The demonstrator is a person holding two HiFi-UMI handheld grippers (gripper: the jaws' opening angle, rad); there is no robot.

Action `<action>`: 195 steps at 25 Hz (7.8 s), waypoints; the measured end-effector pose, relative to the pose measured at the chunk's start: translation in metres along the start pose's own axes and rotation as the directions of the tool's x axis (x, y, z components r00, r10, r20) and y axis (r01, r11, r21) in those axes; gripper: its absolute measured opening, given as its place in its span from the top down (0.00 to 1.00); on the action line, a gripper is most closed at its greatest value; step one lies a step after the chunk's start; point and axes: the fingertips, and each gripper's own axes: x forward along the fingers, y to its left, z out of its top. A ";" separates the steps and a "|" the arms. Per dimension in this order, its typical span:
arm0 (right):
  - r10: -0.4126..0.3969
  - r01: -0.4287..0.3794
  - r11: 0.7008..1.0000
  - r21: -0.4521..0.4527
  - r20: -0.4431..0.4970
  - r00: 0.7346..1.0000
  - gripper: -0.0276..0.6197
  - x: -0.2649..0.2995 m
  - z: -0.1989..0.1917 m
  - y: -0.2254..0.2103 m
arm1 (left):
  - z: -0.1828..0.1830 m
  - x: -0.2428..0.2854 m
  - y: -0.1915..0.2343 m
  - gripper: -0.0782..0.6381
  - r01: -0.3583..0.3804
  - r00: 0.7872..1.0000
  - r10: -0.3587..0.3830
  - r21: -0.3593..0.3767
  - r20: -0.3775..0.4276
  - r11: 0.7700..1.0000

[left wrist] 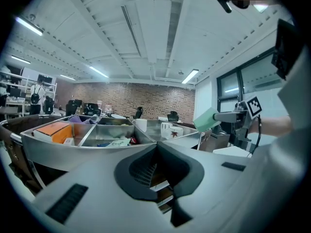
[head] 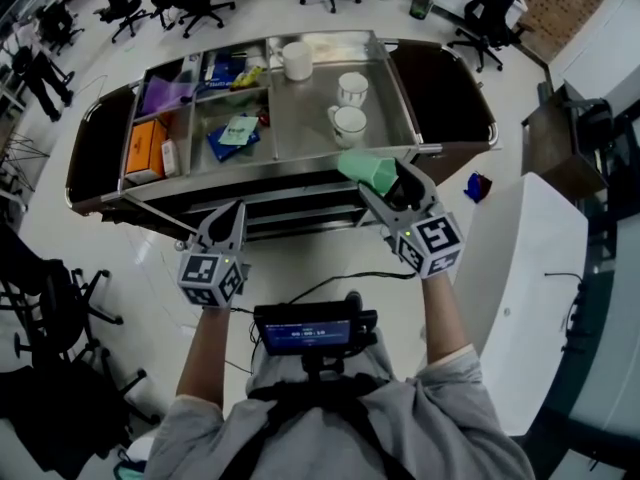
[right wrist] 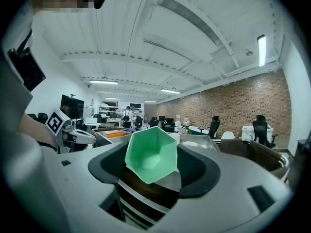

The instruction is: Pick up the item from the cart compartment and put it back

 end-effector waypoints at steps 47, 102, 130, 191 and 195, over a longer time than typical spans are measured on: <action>-0.067 0.067 0.995 0.076 0.004 0.998 0.45 -0.027 -0.042 -0.012 | 0.007 -0.004 -0.008 0.89 -0.017 0.999 0.016 0.017 0.038 1.000; 0.241 -0.771 0.584 -0.255 -0.853 0.464 0.45 0.244 -0.068 0.036 | 0.023 0.061 0.027 0.89 -0.033 0.999 0.033 -0.011 0.033 0.999; 0.204 -0.701 0.602 -0.382 -0.775 0.598 0.37 0.232 -0.031 0.021 | 0.026 0.058 0.019 0.89 -0.019 0.999 0.019 0.006 0.031 1.000; -0.191 0.222 0.960 0.170 -0.185 0.964 0.95 -0.017 -0.075 -0.048 | 0.001 -0.010 0.037 0.89 -0.122 0.993 0.122 -0.023 0.003 0.992; -0.182 0.214 0.963 0.166 -0.188 0.965 0.94 -0.019 -0.076 -0.045 | 0.000 -0.012 0.035 0.89 -0.118 0.993 0.118 -0.022 0.003 0.993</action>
